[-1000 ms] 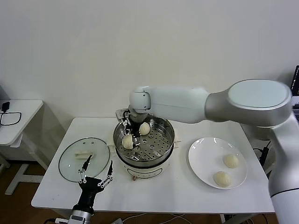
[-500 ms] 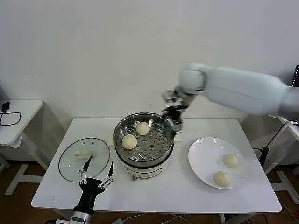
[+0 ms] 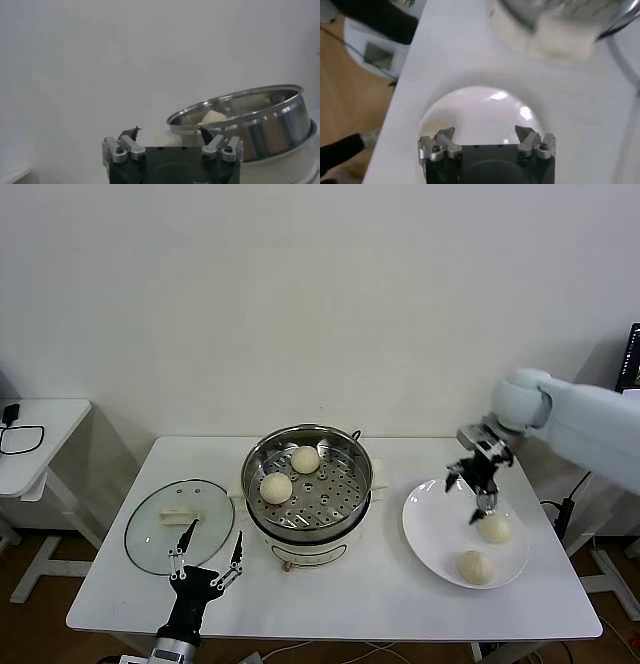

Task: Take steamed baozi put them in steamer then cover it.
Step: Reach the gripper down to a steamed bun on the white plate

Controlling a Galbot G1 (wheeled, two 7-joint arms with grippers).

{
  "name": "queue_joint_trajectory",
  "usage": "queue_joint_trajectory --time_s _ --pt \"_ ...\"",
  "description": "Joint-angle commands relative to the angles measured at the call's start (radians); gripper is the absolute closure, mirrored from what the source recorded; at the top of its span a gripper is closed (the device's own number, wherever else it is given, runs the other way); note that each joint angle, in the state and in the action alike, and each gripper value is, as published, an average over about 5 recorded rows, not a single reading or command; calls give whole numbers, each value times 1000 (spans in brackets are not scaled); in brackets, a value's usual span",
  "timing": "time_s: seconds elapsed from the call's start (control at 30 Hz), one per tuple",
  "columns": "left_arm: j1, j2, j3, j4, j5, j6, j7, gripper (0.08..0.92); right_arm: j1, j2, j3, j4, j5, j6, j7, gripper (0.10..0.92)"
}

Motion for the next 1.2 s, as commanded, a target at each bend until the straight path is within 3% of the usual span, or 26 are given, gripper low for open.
queue_joint_trajectory --time_s 0.03,1.03,1.2 --pt "1 1 -1 0 1 0 0 177 -180 -91 62 -10 -95 33 -7 203" --pt "2 1 -12 14 -1 -3 -1 177 -315 25 145 -121 -136 49 14 205" --pt "2 1 -13 14 -1 -3 -2 177 -316 26 145 -122 -139 51 14 250"
